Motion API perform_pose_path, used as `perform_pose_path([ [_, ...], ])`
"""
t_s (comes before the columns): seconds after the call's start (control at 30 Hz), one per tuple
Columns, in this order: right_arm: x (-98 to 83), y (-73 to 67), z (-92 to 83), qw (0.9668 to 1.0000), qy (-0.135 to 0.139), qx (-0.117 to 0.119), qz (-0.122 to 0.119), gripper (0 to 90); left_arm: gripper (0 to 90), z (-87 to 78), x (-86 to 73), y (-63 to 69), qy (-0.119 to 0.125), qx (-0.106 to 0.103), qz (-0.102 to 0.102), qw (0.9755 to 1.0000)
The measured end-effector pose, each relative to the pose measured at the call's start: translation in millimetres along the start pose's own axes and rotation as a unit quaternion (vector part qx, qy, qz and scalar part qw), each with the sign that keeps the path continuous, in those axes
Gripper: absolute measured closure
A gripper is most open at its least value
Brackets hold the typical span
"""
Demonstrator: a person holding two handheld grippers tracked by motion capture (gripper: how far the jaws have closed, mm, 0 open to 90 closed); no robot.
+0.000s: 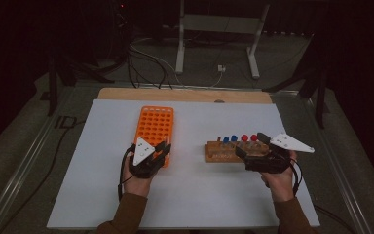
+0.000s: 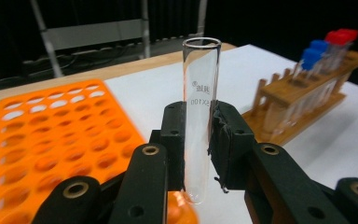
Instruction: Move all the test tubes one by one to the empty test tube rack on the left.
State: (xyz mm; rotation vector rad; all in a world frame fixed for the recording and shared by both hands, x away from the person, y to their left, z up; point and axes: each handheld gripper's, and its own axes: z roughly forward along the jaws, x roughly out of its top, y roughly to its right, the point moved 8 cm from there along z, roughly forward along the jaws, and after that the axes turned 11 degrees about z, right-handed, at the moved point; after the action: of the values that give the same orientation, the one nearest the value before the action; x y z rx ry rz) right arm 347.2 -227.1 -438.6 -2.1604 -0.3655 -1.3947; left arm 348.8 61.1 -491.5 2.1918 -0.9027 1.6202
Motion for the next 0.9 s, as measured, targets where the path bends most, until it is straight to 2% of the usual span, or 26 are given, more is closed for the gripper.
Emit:
perform_pose_path([
  [0.2,1.7,1.6,-2.6,1.0000,0.004,0.000,-0.001,0.0,76.6,0.4,-15.2,-5.9,-0.019,0.009,0.000,0.9998],
  [0.5,-0.6,3.4,-2.2,1.0000,-0.002,0.002,0.001,0.0,76.5,0.2,-16.7,-6.6,-0.010,0.011,0.002,0.9999],
  [0.63,-1.1,4.9,-2.0,1.0000,-0.003,0.001,0.002,0.0,76.5,5.3,-17.1,-4.9,-0.006,0.011,0.007,0.9999],
  [0.83,-1.9,7.1,-1.6,1.0000,-0.005,-0.001,0.003,0.0,76.7,16.4,-34.5,-2.5,-0.054,0.017,0.026,0.9981],
  [0.9,-1.9,10.3,-2.0,1.0000,-0.004,-0.004,0.005,0.0,76.9,18.1,-40.0,-0.3,-0.063,0.010,0.037,0.9973],
])
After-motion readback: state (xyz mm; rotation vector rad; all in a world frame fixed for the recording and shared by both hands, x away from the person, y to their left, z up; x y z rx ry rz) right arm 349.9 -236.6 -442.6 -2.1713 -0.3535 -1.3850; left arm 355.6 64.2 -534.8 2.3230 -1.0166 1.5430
